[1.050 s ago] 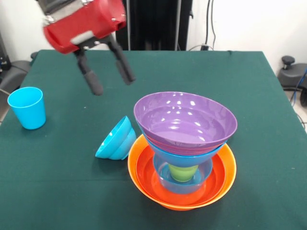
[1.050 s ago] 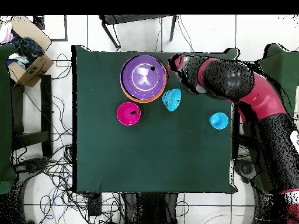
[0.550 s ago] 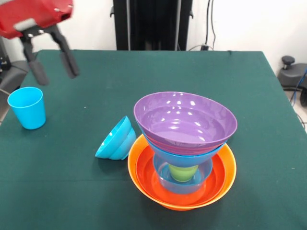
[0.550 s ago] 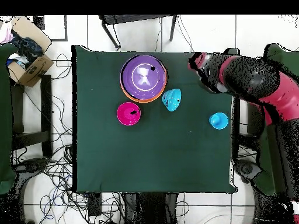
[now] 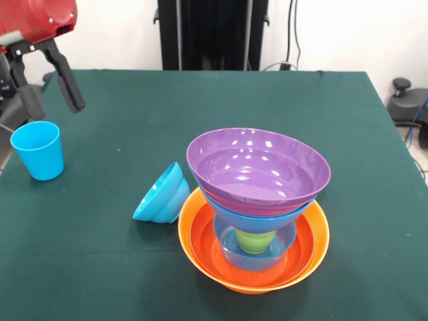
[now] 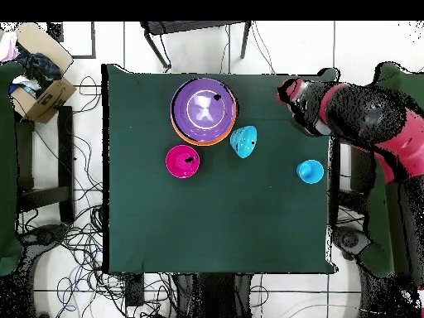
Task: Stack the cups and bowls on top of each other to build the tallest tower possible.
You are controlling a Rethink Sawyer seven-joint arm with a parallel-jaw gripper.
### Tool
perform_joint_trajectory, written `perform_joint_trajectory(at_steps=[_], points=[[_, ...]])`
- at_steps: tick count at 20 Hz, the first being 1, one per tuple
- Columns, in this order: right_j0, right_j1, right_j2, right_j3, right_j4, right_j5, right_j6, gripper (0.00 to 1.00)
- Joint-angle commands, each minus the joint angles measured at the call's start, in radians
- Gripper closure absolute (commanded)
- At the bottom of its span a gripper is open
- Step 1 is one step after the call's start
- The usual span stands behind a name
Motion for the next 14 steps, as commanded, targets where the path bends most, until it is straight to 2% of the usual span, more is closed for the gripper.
perform_joint_trajectory(at_steps=[1, 6, 14], points=[[0.018, 0.139, -0.092, 0.047, 0.0, -0.037, 0.09, 0.0], [0.019, 0.191, -0.108, 0.041, 0.007, -0.059, 0.099, 0.0], [0.004, 0.213, -0.092, 0.09, 0.026, -0.104, 0.108, 0.0]])
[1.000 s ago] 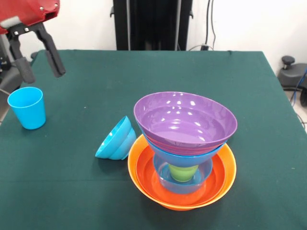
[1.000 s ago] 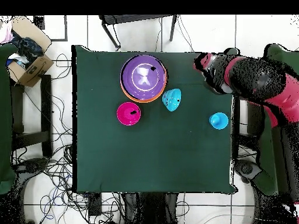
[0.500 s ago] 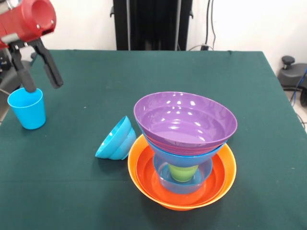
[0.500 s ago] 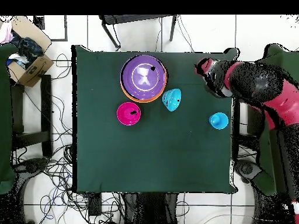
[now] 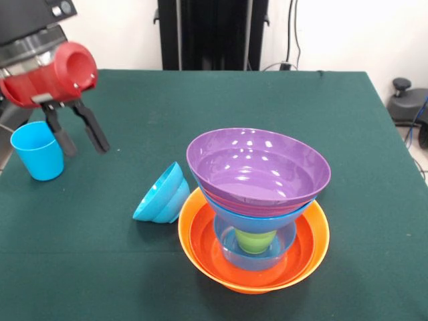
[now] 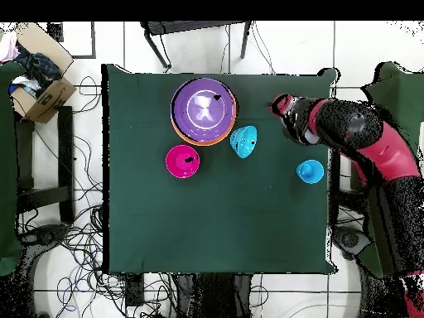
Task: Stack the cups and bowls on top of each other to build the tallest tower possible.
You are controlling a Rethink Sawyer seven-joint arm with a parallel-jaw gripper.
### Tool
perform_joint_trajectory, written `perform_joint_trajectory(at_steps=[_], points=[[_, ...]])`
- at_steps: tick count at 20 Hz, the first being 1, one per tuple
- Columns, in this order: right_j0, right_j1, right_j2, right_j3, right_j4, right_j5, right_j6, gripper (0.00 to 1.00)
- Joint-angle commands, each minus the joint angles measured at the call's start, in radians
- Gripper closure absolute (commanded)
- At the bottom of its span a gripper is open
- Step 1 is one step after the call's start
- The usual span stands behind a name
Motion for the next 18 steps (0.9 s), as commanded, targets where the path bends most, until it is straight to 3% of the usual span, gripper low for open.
perform_joint_trajectory(at_steps=[1, 12, 18], points=[[0.006, 0.085, -0.058, 0.088, 0.016, -0.089, 0.11, 0.0], [0.007, 0.111, -0.052, 0.119, 0.028, -0.13, 0.116, 0.0], [0.009, 0.081, -0.063, 0.133, 0.03, -0.116, 0.12, 0.0]])
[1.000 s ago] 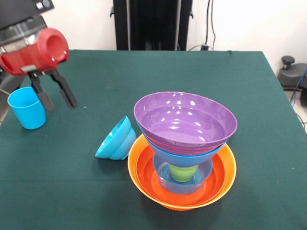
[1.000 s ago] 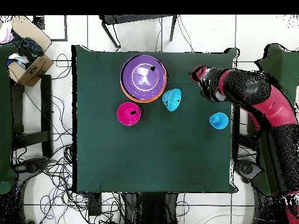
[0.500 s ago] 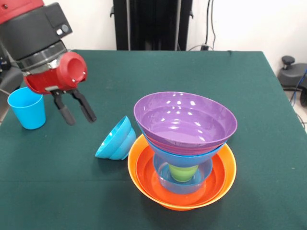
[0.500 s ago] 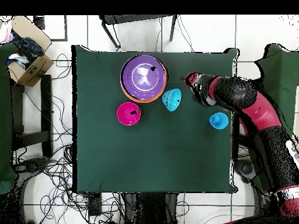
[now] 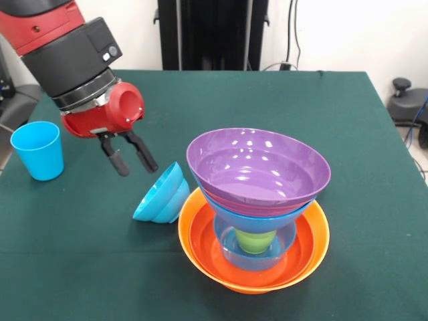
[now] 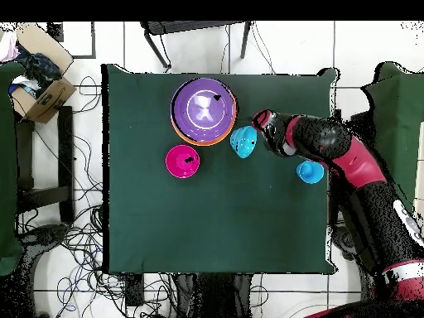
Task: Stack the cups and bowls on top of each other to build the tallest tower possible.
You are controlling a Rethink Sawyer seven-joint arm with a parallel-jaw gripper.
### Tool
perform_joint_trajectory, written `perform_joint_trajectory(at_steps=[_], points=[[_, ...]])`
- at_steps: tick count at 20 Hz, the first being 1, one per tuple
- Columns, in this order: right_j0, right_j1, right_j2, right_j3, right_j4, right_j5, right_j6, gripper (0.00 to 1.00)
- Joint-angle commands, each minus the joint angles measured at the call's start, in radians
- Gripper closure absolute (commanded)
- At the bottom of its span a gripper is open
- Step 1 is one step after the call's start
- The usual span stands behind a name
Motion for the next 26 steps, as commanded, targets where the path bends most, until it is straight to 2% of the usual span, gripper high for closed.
perform_joint_trajectory(at_steps=[1, 17, 26], points=[[0.015, -0.008, -0.065, 0.042, 0.019, -0.037, 0.119, 0.0], [0.015, 0.052, -0.06, 0.03, 0.028, -0.081, 0.1, 0.0], [0.011, 0.052, -0.054, 0.038, 0.033, -0.097, 0.099, 0.0]])
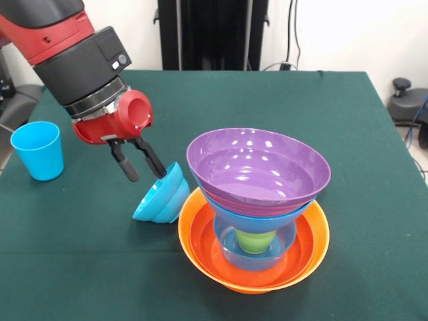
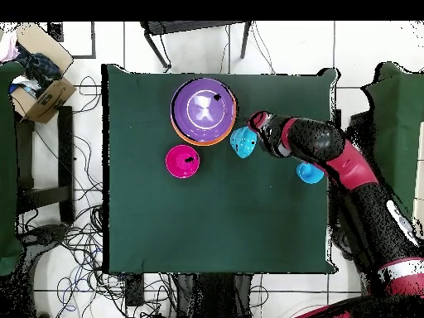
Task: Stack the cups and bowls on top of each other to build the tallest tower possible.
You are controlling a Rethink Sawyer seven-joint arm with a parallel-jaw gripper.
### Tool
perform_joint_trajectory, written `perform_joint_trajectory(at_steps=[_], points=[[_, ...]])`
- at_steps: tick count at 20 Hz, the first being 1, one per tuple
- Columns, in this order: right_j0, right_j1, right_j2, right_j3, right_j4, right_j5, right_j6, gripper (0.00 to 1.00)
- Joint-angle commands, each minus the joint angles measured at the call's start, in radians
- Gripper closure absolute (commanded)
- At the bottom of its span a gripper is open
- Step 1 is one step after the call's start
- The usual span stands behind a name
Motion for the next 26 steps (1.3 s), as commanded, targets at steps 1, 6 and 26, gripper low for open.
perform_joint_trajectory(at_steps=[1, 6, 26], points=[[0.012, 0.029, -0.054, 0.02, 0.011, -0.052, 0.097, 0.0], [0.013, 0.024, -0.053, 0.024, 0.01, -0.052, 0.1, 0.0], [0.01, 0.084, -0.033, 0.022, 0.013, -0.089, 0.088, 0.0]])
